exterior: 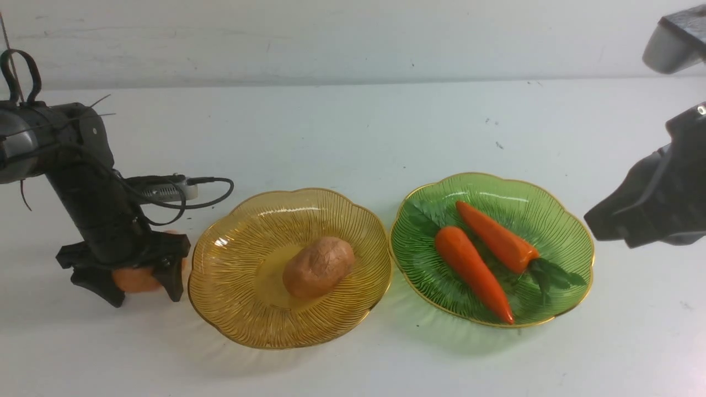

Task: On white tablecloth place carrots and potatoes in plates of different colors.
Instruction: 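Put the potatoes from the left side into the left plate with the left gripper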

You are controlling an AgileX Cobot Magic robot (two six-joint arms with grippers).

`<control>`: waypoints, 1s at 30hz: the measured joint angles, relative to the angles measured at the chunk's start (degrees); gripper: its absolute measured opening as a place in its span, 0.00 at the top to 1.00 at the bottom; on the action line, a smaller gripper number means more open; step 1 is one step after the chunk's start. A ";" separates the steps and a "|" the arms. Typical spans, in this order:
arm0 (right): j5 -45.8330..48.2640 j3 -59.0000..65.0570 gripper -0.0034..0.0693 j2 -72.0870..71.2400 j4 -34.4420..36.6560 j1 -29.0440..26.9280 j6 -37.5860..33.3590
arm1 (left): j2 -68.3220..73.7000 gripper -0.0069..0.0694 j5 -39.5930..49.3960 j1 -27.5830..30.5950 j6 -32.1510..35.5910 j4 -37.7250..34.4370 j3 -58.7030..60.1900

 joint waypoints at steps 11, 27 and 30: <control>0.00 0.00 0.97 0.00 0.02 0.00 0.00 | -2.48 0.37 1.61 0.00 0.26 2.71 -1.22; -0.35 0.00 0.97 0.00 0.25 0.00 0.00 | -12.91 0.39 3.80 -12.94 0.25 -8.19 -2.86; -0.14 0.00 0.97 0.00 0.20 0.00 -0.58 | -10.44 0.38 1.04 -17.23 0.36 -5.97 -2.80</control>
